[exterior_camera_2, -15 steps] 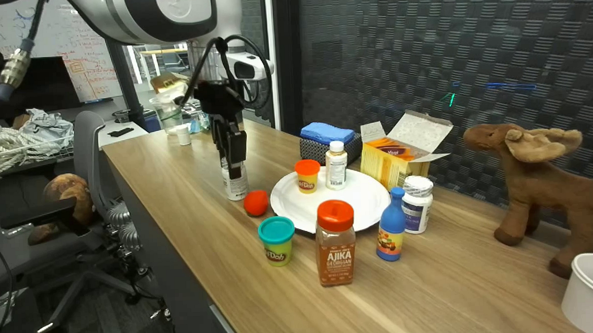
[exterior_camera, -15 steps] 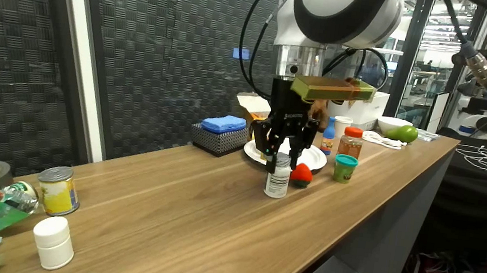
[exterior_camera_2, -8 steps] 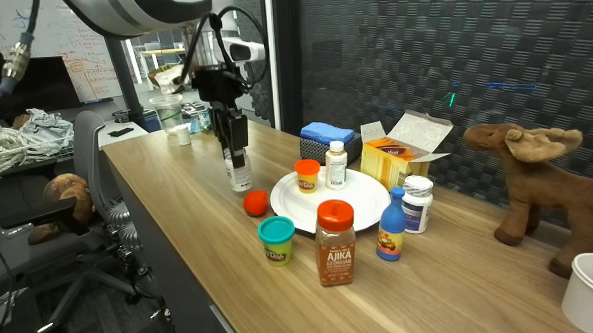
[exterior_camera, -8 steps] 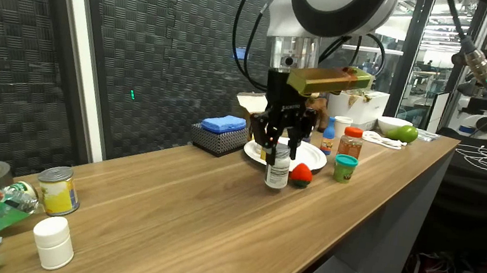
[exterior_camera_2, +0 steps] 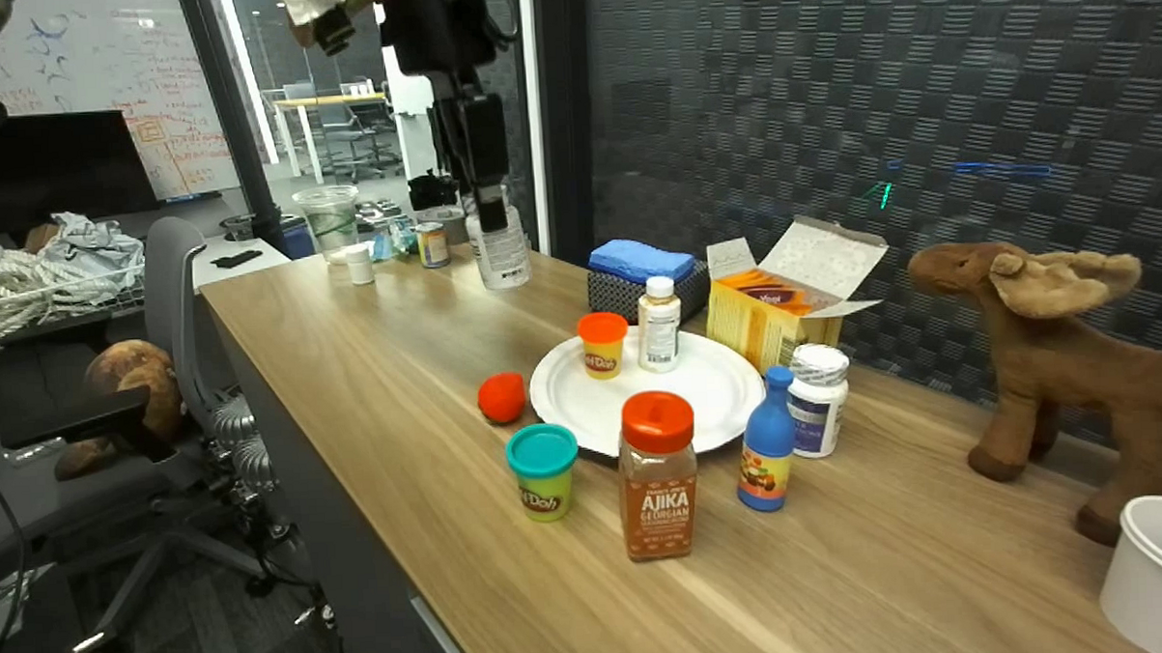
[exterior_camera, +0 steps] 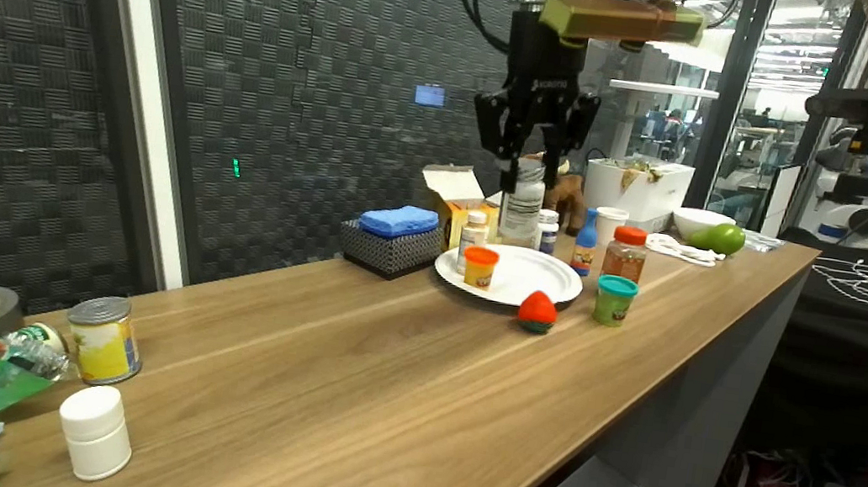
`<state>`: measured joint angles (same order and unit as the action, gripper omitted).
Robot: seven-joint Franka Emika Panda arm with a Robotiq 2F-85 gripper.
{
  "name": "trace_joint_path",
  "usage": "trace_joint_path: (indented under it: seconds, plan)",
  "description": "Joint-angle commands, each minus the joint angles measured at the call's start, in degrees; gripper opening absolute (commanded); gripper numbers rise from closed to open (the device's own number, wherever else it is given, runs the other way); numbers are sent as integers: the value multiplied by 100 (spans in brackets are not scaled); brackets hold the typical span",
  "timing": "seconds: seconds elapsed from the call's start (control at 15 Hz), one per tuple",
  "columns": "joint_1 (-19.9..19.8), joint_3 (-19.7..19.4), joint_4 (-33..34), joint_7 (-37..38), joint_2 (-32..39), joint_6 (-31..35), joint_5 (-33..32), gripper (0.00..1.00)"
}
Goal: Put all the objects surrounding the plate on to the plate.
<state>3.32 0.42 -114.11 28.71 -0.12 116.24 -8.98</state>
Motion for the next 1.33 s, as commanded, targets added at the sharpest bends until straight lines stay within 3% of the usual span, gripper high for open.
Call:
trace_joint_path:
  seconds: [0.0,0.33,0.67,1.27]
  plan:
    - [-324,-194,430,-284,67,-242,209,26]
    - [-737,-519,1086,-1163,672,-359,1114,26]
    - [-1051,-605,1840,-1813,1530,-711,1958,26]
    - [-1144,-648,2848,-1606,2666,-1021,1790,26]
